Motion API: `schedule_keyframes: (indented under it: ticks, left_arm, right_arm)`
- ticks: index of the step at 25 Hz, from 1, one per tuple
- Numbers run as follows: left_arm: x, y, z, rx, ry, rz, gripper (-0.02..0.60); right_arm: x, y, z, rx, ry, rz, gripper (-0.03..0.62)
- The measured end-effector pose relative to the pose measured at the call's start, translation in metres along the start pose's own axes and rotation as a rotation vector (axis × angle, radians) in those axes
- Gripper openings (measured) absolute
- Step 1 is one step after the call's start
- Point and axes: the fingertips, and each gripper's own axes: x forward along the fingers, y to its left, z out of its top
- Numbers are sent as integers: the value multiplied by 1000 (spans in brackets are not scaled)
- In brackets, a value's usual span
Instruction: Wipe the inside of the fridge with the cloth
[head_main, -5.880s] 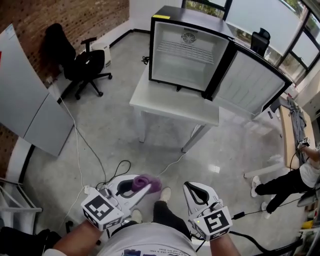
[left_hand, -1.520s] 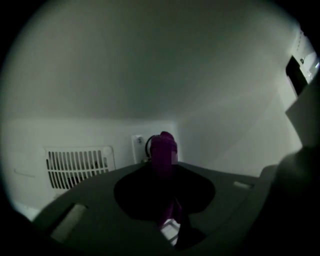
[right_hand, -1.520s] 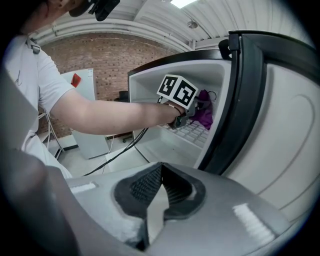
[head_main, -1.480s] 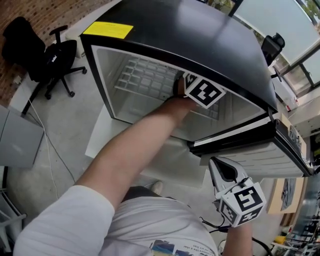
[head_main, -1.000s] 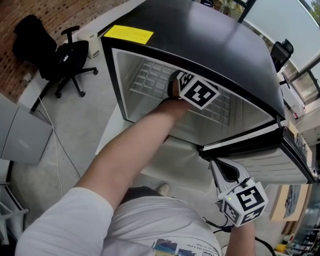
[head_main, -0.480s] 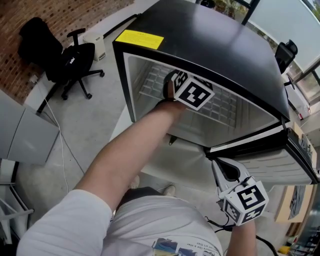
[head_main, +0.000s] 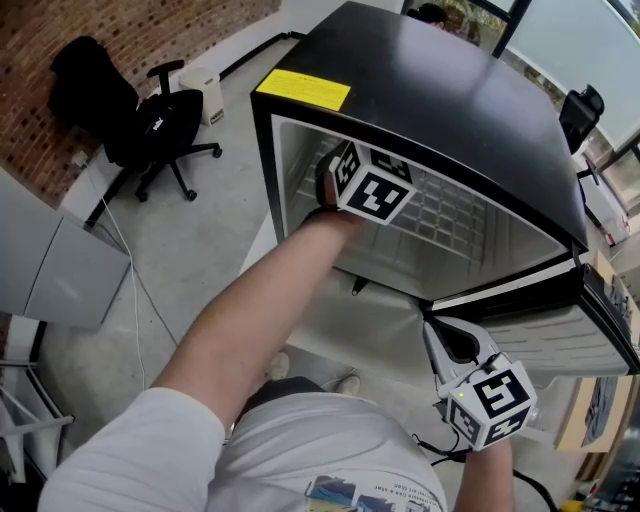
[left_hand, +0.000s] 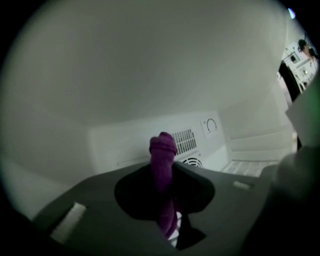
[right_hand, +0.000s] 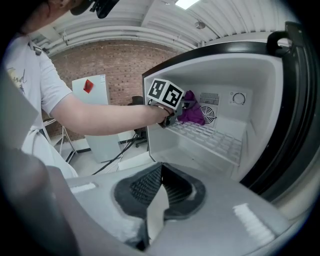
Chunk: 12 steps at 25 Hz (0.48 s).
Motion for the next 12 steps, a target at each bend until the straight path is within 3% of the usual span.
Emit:
schedule_keyframes:
  ticks: [12]
  left_arm:
    - [-25,41,-8,-46,6,149,67]
  right_arm:
    - [12,6,7,-26,-10,51,3]
